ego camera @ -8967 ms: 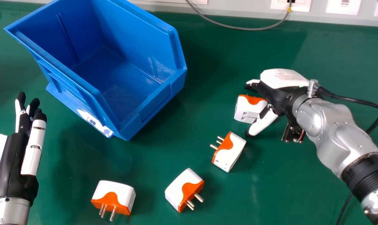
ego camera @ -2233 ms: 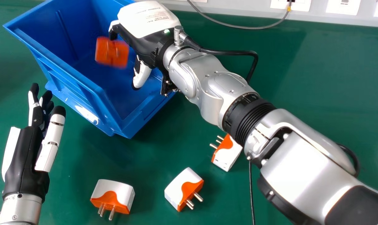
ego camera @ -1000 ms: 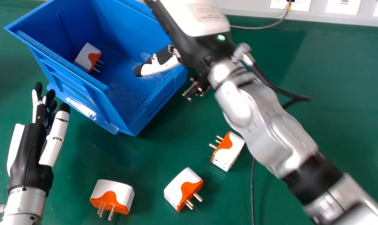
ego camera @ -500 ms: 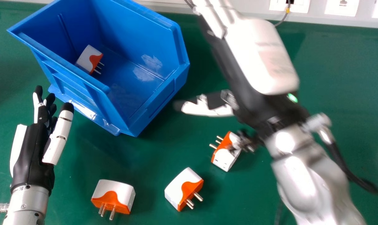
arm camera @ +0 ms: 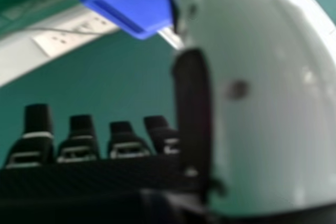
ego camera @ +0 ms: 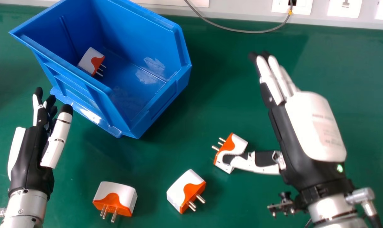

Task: Pick all objects and put in blue box

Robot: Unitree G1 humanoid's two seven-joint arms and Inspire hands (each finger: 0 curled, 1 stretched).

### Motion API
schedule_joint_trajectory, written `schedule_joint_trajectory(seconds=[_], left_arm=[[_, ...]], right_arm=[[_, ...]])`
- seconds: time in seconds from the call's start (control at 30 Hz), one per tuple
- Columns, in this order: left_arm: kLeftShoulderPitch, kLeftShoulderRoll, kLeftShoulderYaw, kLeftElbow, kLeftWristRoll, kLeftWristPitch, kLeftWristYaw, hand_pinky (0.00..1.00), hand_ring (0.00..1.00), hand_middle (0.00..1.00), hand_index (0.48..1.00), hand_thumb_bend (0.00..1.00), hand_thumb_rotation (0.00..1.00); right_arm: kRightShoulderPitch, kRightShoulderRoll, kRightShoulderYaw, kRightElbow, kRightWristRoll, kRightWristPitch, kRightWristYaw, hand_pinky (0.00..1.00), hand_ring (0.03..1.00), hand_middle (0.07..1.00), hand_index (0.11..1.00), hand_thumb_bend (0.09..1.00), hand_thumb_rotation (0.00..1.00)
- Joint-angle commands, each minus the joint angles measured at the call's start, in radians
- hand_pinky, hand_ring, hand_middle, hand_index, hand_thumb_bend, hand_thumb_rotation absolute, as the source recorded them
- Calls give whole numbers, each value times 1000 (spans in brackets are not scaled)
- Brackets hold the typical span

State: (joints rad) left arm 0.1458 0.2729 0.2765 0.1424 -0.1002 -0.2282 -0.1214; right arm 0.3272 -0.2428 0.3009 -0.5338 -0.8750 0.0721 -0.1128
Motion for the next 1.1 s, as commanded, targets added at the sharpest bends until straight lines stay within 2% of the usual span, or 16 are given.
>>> schedule_joint_trajectory(seconds=[0.0,0.2,0.37,0.53,0.7,0.87,0.97,1.07], left_arm=[[-2,5,12,-16,-16,-8,-8,998,1000,1000,1000,358,817],[-2,5,17,-7,-19,-19,-17,1000,1000,1000,1000,334,788],[-12,6,22,21,-28,-43,-26,1000,1000,1000,1000,345,784],[-21,6,27,43,-30,-60,-32,1000,1000,1000,1000,354,784],[-13,0,26,19,-24,-49,-24,1000,1000,1000,1000,354,783],[-16,-3,28,9,-27,-26,-17,1000,1000,1000,1000,359,781],[-20,-2,31,30,-22,-36,-15,1000,1000,1000,1000,363,779],[-24,-4,31,35,-24,-33,-14,1000,1000,1000,1000,361,769]], right_arm=[[10,2,-17,-5,-10,-13,-18,840,946,980,960,630,145],[18,-9,-19,35,-4,-18,4,834,940,973,956,630,157],[-24,-40,-13,115,2,-29,45,837,941,971,953,638,157],[-83,-69,1,211,-8,-45,70,845,940,967,951,637,157],[-145,-79,29,301,-16,-43,82,841,929,957,938,635,162],[-221,-80,56,384,-20,-27,114,829,910,936,916,635,176],[-274,-86,72,430,-25,-27,129,820,897,922,902,637,180],[-313,-92,83,470,-23,-33,129,811,885,910,889,638,178]])
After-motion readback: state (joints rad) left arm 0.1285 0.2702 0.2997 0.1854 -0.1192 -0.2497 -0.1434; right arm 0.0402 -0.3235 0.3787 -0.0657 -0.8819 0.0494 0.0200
